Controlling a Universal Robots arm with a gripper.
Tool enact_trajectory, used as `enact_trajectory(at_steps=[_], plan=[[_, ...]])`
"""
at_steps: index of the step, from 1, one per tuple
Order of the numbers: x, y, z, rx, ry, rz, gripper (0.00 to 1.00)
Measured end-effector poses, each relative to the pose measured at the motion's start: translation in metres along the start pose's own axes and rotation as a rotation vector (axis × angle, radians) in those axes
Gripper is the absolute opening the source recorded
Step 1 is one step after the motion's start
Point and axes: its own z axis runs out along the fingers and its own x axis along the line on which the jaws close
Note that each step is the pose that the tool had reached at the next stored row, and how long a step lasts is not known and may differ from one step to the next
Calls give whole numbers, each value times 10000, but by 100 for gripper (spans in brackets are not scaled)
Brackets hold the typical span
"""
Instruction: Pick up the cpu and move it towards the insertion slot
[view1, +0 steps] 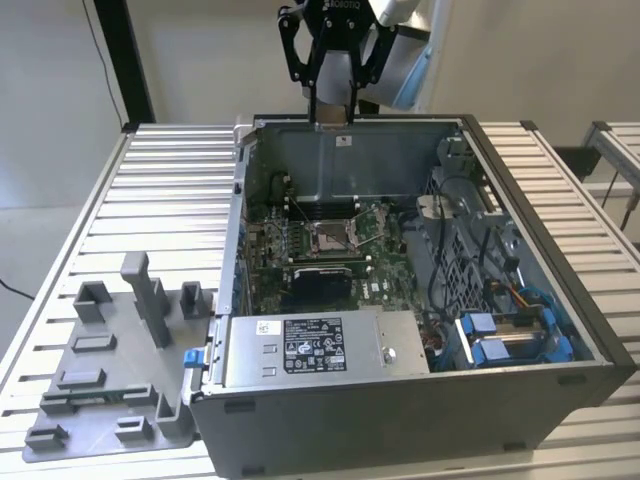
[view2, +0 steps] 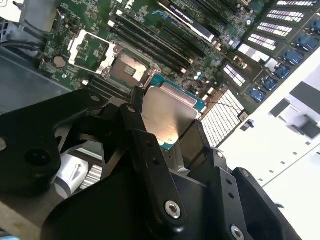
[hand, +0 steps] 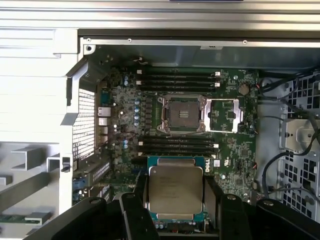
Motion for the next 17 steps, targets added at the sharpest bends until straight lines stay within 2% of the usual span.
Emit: enact_trajectory(at_steps=[10, 17], plan=[[0, 19, 18, 0, 0, 0, 0], [-1, 68, 116, 0, 0, 9, 0]])
